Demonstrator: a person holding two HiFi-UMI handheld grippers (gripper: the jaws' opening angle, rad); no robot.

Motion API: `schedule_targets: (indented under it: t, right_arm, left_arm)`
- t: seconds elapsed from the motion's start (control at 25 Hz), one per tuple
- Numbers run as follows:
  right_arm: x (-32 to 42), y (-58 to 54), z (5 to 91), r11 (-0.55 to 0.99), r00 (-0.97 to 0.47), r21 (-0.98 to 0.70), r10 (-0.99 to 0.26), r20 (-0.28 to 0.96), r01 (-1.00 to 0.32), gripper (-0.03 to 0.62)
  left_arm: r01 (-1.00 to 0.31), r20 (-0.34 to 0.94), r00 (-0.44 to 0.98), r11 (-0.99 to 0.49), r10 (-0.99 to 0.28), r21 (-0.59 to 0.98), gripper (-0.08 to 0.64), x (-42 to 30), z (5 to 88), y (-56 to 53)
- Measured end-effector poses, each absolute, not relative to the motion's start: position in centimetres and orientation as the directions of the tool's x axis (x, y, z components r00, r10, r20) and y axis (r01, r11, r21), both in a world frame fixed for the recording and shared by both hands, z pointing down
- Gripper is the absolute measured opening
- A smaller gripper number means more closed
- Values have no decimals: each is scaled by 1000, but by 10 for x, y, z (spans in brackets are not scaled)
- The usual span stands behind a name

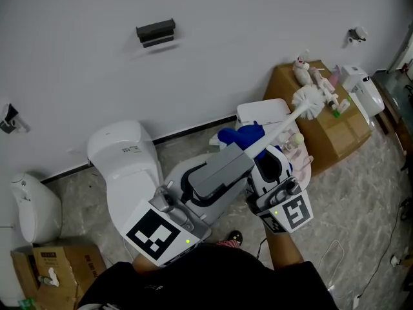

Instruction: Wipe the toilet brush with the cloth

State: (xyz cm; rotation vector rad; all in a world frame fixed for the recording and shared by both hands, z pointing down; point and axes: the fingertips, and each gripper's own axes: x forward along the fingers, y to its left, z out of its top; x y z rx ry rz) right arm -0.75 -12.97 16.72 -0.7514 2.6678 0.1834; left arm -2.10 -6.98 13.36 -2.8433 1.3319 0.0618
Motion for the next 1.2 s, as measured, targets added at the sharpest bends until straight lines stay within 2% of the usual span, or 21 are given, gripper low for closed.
schedule_targets:
  t: [1.2]
  right_arm:
    - [48,-156,164,760,-691,-37,-608,-390,-649,69]
  left_arm:
    - [-731,-39,681,-682,-731,11,175,-10,133,-52]
